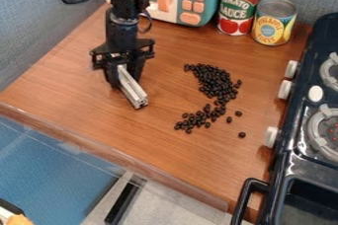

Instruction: Sweep into pile

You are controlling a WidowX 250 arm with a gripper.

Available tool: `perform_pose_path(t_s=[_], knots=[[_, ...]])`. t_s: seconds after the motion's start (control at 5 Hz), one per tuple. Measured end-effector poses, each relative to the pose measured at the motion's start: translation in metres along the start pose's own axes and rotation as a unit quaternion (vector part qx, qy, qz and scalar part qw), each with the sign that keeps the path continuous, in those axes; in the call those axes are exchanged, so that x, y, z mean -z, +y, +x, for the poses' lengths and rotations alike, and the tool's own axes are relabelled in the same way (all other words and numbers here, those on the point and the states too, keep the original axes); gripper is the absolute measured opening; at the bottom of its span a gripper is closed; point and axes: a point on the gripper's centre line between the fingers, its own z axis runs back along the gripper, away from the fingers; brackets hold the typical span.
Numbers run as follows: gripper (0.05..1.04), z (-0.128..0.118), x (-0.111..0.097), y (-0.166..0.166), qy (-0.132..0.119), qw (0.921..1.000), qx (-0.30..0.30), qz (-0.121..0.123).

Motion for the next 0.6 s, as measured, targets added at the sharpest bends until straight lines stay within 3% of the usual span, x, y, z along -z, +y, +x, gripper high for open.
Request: perform_pose_path(t_s=[0.2, 0.4, 0.6], knots=[[0.963, 0.003, -0.002, 0.006, 0.007, 0.9994, 0.028, 0.019], [1.008, 0.002, -0.005, 0.016, 0.013, 0.9962, 0.073, 0.046], [1.003, 0.010, -0.047, 0.030, -0.045, 0.9939, 0.095, 0.036]])
